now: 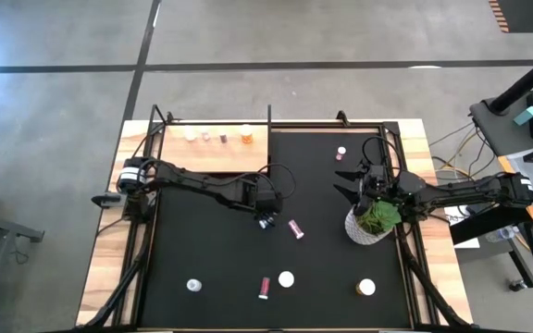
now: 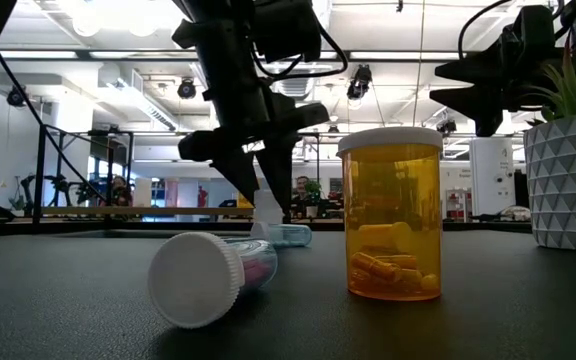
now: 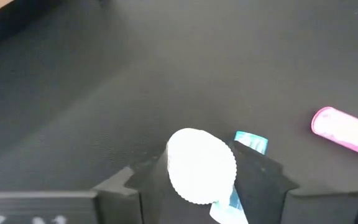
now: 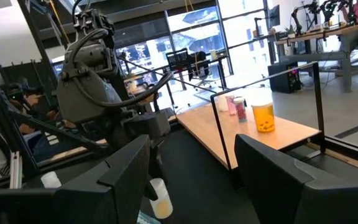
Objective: Pick and place medicine bottles onto shelf by color
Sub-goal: Put the top white pill bottle into the shelf
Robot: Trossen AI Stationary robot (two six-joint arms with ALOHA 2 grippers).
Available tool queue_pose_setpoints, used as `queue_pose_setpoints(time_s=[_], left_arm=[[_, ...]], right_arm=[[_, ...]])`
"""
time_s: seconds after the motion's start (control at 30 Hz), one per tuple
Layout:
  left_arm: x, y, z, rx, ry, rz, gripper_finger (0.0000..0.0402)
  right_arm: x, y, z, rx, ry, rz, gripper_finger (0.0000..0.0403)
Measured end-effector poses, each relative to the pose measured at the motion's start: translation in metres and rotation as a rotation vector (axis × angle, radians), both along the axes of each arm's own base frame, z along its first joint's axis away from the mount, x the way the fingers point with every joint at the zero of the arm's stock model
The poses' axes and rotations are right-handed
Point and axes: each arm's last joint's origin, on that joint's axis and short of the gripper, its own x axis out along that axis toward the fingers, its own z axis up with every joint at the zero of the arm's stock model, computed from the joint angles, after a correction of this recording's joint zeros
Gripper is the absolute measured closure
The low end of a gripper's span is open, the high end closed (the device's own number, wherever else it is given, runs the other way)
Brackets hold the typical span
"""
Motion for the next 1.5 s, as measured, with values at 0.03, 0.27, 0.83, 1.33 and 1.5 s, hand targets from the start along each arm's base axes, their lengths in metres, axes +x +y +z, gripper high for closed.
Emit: queue_pose_setpoints(time_s=[0.03,0.27,0.83,1.33,1.5], left_arm=[[0.0,0.0,0.0,-0.003,-0.003,0.008,0.026],[0.0,0.0,0.003,-0.007,-0.018,0.012,0.0275],[-0.053,0.046,0.081,0.122,-0.012,0.014,0.0271],[-0.143,0.09,0.074,0.187,0.107,0.116,0.0271],[-0.169,0.103,0.06,0.174,0.149,0.193,0.0271]], right_arm=[[0.0,0.0,0.0,-0.001,0.0,0.0,0.0177],[0.0,0.0,0.0,0.0,0.0,-0.001,0.0177],[0.0,0.0,0.0,-0.001,0.001,0.0,0.0177],[0.0,0.0,0.0,-0.001,0.001,-0.001,0.0177],[0.0,0.0,0.0,-0.001,0.001,0.0,0.0177]])
